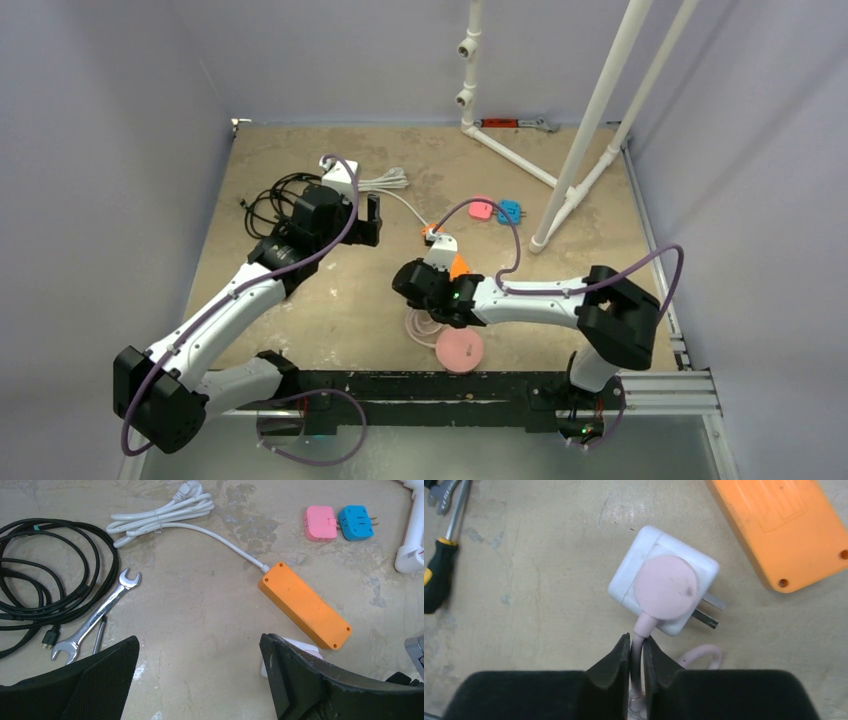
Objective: Pull the plug off the socket
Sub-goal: Remove the plug from the socket.
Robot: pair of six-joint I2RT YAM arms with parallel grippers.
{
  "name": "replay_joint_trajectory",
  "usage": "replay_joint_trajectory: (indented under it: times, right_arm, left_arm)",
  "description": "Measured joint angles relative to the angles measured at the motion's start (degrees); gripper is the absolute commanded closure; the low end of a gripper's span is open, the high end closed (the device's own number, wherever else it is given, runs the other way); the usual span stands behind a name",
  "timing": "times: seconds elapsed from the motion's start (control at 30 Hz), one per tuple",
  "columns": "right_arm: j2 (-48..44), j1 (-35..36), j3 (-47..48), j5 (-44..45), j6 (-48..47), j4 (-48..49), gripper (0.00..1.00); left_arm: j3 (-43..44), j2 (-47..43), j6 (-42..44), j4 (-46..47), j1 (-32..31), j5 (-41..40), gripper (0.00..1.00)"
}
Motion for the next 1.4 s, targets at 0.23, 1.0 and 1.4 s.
replay_joint_trajectory:
  times: [0.23, 1.0, 1.4]
  right_arm:
    - [-5.64, 0.00, -7.21, -0.28, -8.35, 5.84, 1.00]
    - [-37.35, -0.02, -35.32, -1.55, -54.62, 61.33, 1.00]
    - [-39.58, -0.02, -42.38, -9.66, -65.83, 75.67, 1.00]
  left_arm:
    - [-0.92, -1.68, 0.00, 0.48, 0.00, 3.56, 0.05]
    - [-4.07, -2.73, -4.24, 17.77, 0.22, 48.87, 0.03]
    - [-4.09, 1.90, -6.75, 20.06, 0.39, 55.60, 0.02]
